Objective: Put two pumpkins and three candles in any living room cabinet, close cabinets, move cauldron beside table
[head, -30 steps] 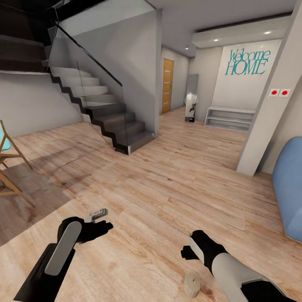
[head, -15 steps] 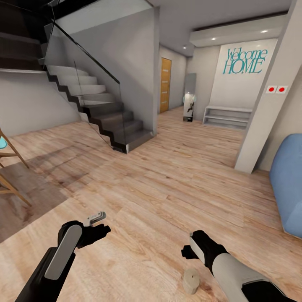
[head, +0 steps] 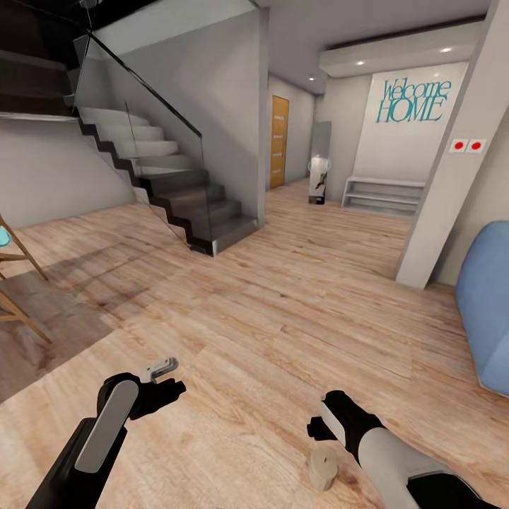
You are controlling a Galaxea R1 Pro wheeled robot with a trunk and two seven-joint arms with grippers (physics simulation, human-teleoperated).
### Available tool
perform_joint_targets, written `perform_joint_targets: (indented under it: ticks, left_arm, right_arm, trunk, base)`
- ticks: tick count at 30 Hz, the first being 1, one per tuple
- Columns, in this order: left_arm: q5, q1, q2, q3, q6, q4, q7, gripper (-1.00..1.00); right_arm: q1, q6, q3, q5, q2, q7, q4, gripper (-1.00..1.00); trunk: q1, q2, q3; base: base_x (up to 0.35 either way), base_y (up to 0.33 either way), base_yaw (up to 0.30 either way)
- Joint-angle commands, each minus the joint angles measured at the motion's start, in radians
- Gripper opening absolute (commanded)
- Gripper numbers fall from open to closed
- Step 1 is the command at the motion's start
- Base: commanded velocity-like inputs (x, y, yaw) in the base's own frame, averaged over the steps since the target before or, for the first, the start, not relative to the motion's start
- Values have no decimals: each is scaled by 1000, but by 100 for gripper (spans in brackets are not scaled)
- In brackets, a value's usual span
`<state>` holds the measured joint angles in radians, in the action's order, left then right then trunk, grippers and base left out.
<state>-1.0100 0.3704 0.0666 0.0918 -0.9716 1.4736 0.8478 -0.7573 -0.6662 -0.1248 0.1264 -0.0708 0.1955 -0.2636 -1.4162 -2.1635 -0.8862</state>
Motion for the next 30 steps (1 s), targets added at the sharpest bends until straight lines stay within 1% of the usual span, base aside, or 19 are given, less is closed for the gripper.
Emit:
perform_joint_targets:
  ticks: [1, 13, 17, 22, 25, 30]
  left_arm:
    - [-9, 0, 1, 2, -1, 1, 10, 100]
    - [-12, -2, -1, 2, -1, 2, 9, 100]
    - [-13, -2, -3, 2, -1, 2, 9, 100]
    - [-13, -2, -4, 3, -1, 2, 8, 100]
    - [-14, -2, -3, 2, -1, 3, 8, 100]
    - [-15, -2, -2, 2, -1, 5, 7, 100]
  right_arm:
    - [0, -3, -7, 11, 0, 7, -1, 100]
    - [-7, -5, -7, 10, 1, 8, -2, 100]
    - [-54, -13, -6, 11, 2, 7, 19, 100]
    - [-83, -14, -6, 12, 4, 7, 31, 100]
    - [-135, -15, -6, 12, 17, 6, 47, 100]
    - [-164, -16, -7, 12, 21, 4, 54, 100]
  trunk:
    - [-4, -8, -4]
    - [-50, -92, -42]
    - [-65, -120, -54]
    - [-84, -155, -70]
    - [-96, -176, -79]
    - [-115, -211, -95]
  base:
    - [0, 0, 0]
    - [0, 0, 0]
    - [0, 0, 0]
    - [0, 0, 0]
    - [0, 0, 0]
    - [0, 0, 0]
